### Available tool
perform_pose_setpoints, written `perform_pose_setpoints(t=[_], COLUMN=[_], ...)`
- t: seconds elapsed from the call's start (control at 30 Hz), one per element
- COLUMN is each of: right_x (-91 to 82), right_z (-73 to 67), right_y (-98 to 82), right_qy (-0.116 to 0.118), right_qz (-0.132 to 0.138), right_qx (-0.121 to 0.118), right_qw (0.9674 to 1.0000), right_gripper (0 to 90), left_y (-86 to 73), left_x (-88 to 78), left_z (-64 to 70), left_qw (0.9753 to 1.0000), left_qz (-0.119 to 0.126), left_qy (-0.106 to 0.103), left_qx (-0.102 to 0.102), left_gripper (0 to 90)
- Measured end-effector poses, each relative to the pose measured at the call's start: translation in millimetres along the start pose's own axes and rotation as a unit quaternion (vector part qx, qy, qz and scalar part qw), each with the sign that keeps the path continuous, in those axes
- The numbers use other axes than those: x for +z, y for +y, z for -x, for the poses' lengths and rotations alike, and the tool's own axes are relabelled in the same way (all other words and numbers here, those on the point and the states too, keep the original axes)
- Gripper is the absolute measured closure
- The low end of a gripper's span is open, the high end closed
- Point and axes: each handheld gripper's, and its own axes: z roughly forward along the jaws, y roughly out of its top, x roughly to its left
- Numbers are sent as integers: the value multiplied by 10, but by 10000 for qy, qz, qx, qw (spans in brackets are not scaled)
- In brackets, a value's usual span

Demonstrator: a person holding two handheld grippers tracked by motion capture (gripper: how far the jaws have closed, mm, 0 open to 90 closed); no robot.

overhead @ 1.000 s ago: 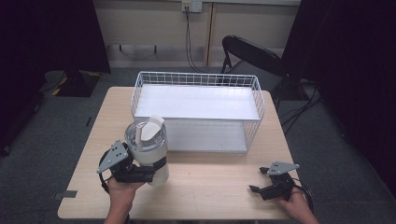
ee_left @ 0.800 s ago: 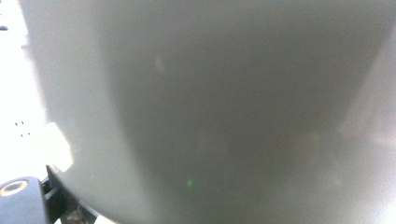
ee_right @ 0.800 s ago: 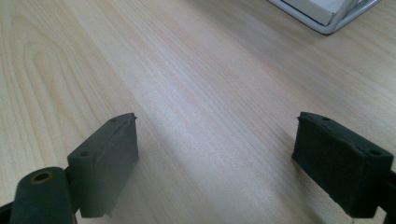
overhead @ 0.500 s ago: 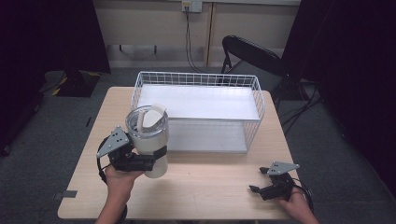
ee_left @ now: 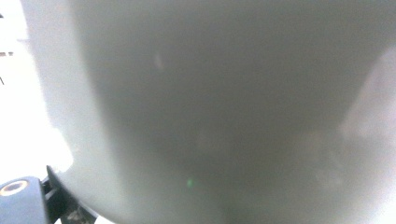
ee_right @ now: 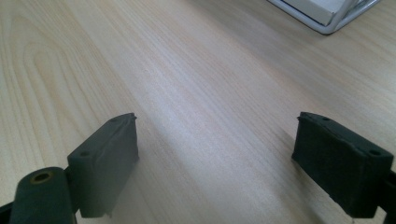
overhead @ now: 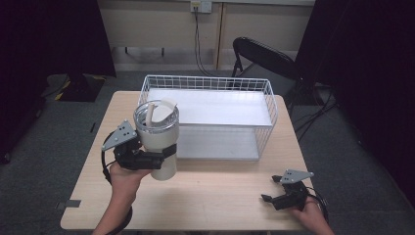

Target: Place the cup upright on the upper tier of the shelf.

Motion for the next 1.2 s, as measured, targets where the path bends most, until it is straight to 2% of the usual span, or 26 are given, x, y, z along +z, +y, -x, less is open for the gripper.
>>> perform_pose_setpoints(t=[0.4, 0.63, 1.2], right_x=[-2, -3, -3], right_z=[0, 2, 2], right_y=[-2, -3, -4], right_qy=[8, 14, 13], right_qz=[1, 4, 15], right_qx=[-8, -17, -27], right_qw=[10000, 10000, 10000], right_gripper=[130, 130, 130], left_y=[343, 557, 807], left_x=[118, 199, 280], left_z=[-14, -33, -114], left_qw=[10000, 10000, 10000], left_qz=[23, 31, 56], left_qy=[-30, -39, 2], left_qx=[58, 22, -41], left_gripper=[60, 60, 60])
